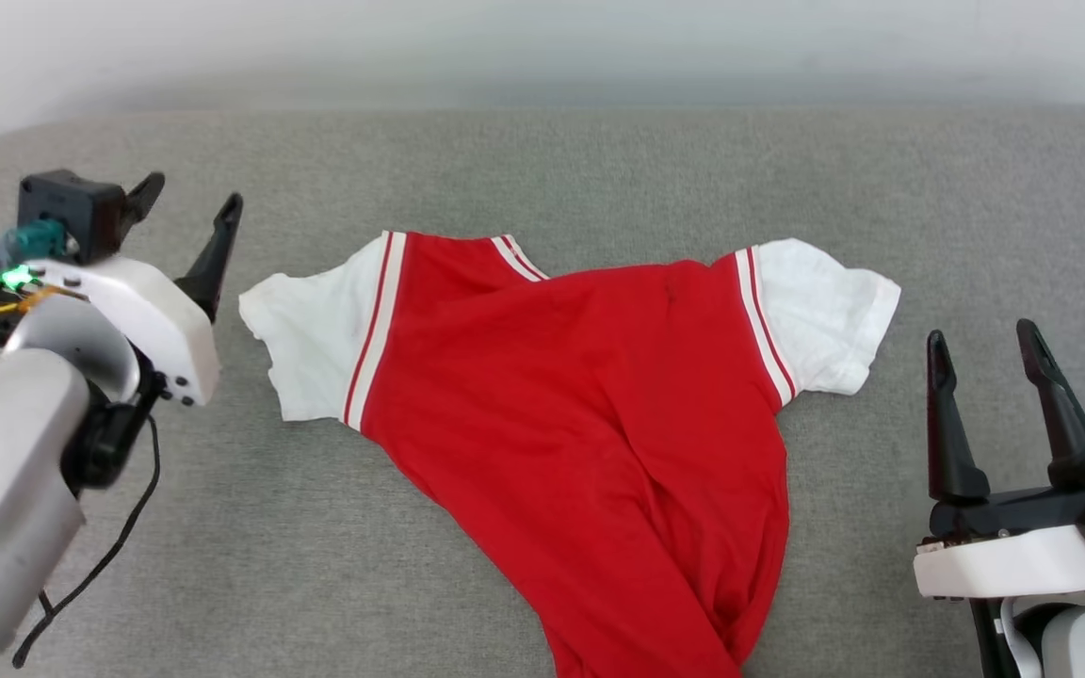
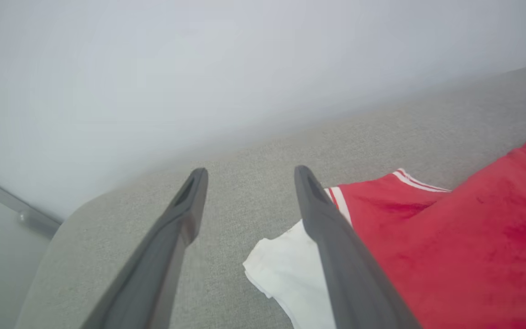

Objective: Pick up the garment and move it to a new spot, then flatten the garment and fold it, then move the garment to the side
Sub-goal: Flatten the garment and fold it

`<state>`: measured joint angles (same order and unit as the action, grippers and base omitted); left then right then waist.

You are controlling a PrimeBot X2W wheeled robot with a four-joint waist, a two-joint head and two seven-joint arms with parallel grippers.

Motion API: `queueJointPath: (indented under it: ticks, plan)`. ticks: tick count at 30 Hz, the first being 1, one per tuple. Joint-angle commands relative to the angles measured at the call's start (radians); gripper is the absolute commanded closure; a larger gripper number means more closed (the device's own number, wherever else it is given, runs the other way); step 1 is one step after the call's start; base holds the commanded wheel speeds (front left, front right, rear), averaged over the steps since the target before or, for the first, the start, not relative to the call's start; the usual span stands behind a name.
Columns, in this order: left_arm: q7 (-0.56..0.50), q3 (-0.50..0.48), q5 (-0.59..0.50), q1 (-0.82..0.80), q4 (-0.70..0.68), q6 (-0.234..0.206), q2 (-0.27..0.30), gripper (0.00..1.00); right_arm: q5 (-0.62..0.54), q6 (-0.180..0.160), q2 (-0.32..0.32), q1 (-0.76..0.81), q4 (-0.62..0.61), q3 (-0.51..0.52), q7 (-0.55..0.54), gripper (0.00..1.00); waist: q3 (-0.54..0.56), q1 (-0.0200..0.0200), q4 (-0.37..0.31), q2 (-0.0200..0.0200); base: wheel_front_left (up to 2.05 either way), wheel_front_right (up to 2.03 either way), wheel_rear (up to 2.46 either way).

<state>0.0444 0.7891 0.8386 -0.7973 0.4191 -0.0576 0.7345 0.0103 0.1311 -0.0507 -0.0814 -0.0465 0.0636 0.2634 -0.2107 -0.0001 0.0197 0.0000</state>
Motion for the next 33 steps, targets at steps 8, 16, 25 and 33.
queueJointPath:
  ticks: [8, 16, 25, 33]
  plan:
    - [0.214, -0.037, -0.104, 0.185, -0.168, -0.156, -0.037, 0.00, 0.008, -0.001, 0.001, 0.050, -0.005, 0.018, 0.002, 0.00, 0.089, 0.0001, 0.047, 0.0000, 0.00, 0.00, 0.00]
    - [0.220, -0.170, -0.277, 0.474, -0.442, -0.306, -0.111, 0.00, 0.004, -0.001, 0.001, 0.086, -0.007, 0.027, 0.002, 0.00, 0.129, 0.0001, 0.082, 0.0000, 0.00, 0.00, 0.00]
    - [0.221, -0.288, -0.381, 0.668, -0.512, -0.287, -0.225, 0.00, 0.018, -0.001, 0.001, 0.097, 0.003, 0.013, 0.002, 0.00, 0.150, 0.0001, 0.088, 0.0000, 0.00, 0.00, 0.00]
    - [0.221, -0.337, -0.442, 0.687, -0.497, -0.219, -0.272, 0.00, 0.079, -0.001, -0.036, 0.052, 0.004, -0.003, -0.181, 0.00, 0.114, 0.0001, 0.101, 0.0000, 0.00, 0.00, 0.00]
